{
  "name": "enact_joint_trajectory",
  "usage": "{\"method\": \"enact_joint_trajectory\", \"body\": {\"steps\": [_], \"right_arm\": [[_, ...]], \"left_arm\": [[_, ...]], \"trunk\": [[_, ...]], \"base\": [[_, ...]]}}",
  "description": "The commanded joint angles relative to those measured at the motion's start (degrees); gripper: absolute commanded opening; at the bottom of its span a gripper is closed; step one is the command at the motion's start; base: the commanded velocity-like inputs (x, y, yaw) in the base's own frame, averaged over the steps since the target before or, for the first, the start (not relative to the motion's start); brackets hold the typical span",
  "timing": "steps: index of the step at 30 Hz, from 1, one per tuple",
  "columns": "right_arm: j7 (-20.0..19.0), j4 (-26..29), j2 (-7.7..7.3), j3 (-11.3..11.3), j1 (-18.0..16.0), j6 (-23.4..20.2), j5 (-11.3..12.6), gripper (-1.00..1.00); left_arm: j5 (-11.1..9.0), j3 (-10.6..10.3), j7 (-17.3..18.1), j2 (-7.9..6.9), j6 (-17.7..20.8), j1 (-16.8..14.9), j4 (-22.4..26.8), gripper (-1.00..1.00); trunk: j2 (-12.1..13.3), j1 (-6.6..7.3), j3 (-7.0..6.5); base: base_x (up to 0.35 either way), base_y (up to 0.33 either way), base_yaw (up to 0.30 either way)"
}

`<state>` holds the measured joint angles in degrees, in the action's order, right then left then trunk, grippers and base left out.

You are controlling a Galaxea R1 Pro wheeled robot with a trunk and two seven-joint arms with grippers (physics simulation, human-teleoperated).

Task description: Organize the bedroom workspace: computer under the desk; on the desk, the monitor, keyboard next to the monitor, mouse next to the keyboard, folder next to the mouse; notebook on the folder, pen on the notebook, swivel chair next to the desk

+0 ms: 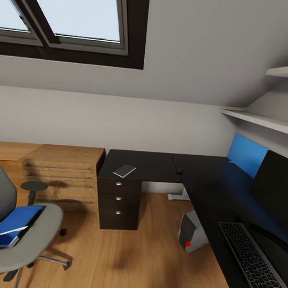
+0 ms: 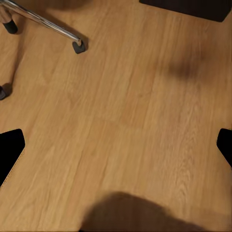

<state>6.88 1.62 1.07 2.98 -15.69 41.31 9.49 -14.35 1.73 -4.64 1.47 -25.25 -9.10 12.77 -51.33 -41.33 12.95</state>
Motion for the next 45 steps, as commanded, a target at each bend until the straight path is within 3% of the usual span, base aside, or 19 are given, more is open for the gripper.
{"method": "enact_joint_trajectory", "body": {"steps": [1,22,33,45], "right_arm": [[0.15,-0.04,0.01,0.36,-0.05,0.17,0.38,1.00],[0.15,-0.12,-0.02,0.36,-0.05,0.09,0.38,1.00],[0.15,-0.12,-0.10,0.36,-0.05,0.01,0.44,1.00],[0.15,-0.13,-0.10,0.39,-0.05,0.00,0.44,1.00]], "left_arm": [[0.12,0.15,-0.10,0.03,-0.15,-0.04,-0.02,1.00],[0.12,0.11,-0.10,0.03,-0.15,-0.04,-0.09,1.00],[0.12,0.11,-0.10,0.03,-0.15,-0.04,-0.11,1.00],[0.12,0.11,-0.10,0.03,-0.15,-0.04,-0.11,1.00]], "trunk": [[-0.05,-0.04,0.08],[-0.05,-0.04,0.08],[-0.05,-0.04,0.08],[-0.05,-0.04,0.08]], "base": [[0.327,0.185,-0.002],[0.321,0.162,0.000],[0.334,-0.006,0.000],[0.291,-0.178,0.000]]}}
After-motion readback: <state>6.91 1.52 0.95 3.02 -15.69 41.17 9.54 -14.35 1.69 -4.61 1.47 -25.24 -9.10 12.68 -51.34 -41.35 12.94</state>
